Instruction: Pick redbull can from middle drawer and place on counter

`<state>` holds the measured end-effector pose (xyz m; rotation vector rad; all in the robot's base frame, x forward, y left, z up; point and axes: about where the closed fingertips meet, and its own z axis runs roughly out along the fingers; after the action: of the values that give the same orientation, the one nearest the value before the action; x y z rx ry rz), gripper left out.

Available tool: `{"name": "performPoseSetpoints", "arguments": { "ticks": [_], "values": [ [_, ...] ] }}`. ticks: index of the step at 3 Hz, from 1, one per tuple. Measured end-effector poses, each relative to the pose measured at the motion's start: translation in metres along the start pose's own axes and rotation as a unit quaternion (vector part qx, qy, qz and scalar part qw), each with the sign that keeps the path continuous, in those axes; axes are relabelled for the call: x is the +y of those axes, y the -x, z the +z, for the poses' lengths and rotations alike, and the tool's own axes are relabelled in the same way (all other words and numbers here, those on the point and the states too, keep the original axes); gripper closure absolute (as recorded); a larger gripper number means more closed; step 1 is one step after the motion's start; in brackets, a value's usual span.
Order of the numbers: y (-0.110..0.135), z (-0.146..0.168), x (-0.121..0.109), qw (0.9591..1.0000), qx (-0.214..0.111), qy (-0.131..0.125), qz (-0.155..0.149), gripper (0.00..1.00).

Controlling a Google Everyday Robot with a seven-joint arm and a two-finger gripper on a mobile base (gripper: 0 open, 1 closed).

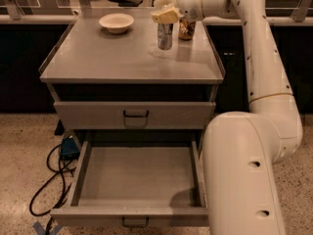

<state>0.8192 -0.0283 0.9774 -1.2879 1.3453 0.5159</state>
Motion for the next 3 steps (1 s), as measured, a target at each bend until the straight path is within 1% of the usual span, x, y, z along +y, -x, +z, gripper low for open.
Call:
{"name": "performPoseSetpoints", "arguments": {
  "ticks": [1, 2, 3],
  "values": [
    [-0.013, 0.001, -0.002, 0.9999, -0.002, -0.009, 0.007, 1.00],
    [-0.022, 0.000, -0.001, 0.9997, -0.004, -0.023, 0.004, 1.00],
    [-0.030, -0.003, 0.007, 0.9994, -0.002, -0.035, 0.003, 1.00]
  ]
}}
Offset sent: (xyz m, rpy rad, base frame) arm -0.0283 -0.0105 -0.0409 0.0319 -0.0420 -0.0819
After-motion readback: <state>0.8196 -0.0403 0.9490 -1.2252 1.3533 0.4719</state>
